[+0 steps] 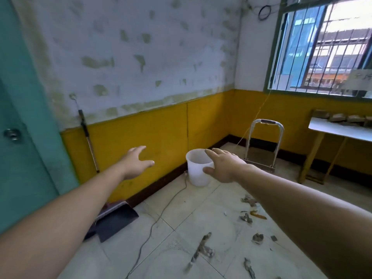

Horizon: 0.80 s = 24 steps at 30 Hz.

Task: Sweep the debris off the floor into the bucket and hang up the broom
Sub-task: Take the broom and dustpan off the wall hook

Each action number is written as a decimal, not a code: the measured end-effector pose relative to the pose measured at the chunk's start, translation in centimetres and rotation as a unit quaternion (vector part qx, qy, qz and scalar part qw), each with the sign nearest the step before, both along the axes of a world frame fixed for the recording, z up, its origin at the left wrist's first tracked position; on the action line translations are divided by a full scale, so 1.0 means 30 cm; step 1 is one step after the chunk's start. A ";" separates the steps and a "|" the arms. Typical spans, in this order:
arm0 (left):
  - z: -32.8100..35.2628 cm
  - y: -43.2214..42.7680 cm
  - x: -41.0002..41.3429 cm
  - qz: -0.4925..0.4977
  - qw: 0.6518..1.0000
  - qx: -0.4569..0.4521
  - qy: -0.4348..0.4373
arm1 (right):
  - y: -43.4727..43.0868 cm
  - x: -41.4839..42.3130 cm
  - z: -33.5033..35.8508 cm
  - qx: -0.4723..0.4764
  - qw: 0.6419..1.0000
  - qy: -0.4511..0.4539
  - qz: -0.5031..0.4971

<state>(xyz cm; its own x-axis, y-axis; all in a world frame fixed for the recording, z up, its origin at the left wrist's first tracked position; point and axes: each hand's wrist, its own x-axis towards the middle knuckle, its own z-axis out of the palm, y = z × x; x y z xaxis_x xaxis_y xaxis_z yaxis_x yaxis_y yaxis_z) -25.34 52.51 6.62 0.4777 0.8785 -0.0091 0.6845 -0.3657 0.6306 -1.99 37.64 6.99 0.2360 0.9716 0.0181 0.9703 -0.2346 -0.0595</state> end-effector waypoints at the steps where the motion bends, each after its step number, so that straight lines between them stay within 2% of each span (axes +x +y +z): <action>1: -0.005 0.036 -0.005 0.015 1.000 -0.003 -0.003 | 0.061 0.008 -0.004 -0.002 1.000 0.001 0.009; 12: 0.041 0.407 -0.004 0.159 0.987 -0.005 -0.033 | 0.715 0.105 0.060 -0.007 0.992 0.070 0.109; 18: 0.065 0.496 -0.085 0.234 0.972 0.009 -0.023 | 0.978 0.024 0.084 -0.018 0.975 0.131 0.181; 24: 0.082 0.638 -0.182 0.270 0.962 0.022 -0.025 | 1.203 -0.104 0.107 -0.014 0.963 0.141 0.230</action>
